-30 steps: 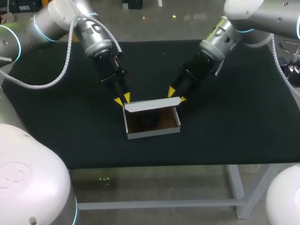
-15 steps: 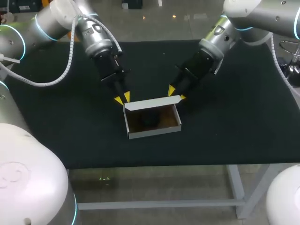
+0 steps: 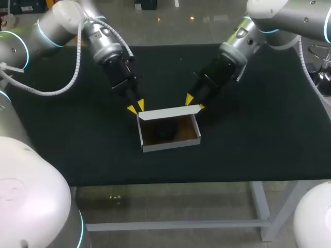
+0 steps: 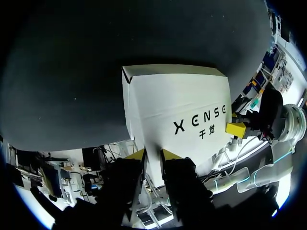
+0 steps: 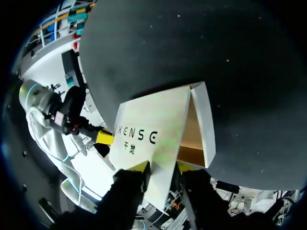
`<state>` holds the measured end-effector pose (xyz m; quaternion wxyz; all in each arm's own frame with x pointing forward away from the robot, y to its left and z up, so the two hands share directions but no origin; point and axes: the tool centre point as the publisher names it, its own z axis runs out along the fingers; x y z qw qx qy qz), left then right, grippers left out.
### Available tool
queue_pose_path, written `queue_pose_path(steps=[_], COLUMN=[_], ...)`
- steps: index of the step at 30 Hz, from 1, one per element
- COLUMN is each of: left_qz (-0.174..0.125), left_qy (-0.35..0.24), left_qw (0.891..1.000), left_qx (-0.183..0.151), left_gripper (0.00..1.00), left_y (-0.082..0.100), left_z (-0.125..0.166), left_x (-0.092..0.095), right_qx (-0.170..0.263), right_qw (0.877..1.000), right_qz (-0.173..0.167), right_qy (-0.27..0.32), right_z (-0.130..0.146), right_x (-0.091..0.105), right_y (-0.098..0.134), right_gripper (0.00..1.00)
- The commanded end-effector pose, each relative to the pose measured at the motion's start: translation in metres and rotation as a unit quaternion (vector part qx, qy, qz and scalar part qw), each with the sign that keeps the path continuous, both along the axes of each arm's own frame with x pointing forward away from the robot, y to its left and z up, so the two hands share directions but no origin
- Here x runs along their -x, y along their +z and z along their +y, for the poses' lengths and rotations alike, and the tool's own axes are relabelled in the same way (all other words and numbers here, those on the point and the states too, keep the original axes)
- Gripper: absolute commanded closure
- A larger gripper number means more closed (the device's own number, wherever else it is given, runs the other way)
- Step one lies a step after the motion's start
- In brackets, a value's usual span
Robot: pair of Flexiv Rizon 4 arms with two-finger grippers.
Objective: Assemble the packaging by folding the flat box into shape, placing the metal phone stand inside, and closing the box properly
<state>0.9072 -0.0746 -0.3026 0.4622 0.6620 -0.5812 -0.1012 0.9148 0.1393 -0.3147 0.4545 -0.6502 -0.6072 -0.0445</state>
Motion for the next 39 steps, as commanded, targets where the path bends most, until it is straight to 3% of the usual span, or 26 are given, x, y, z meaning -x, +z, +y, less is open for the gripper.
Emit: queue_pose_path(steps=[1, 14, 29, 39], left_qz=[0.003, -0.020, -0.021, -0.031], left_qy=[0.012, 0.007, -0.012, -0.014], left_qw=[1.000, 1.000, 0.999, 0.999], left_qx=[0.011, 0.008, 0.024, 0.012], left_gripper=[0.77, 0.65, 0.64, 0.63], left_y=[-0.006, -0.009, -0.006, -0.003], left_z=[-0.002, 0.005, 0.009, 0.012], left_x=[0.002, 0.007, 0.016, 0.017], right_qx=[-0.003, -0.005, -0.005, -0.004], right_qw=[1.000, 1.000, 1.000, 1.000], right_qz=[0.005, 0.009, 0.011, 0.009], right_qy=[0.002, -0.003, -0.011, -0.014], right_z=[0.007, 0.005, 0.002, 0.001], right_x=[-0.001, -0.002, -0.001, -0.001], right_y=[-0.002, -0.004, -0.004, -0.003], right_gripper=[0.64, 0.65, 0.65, 0.65])
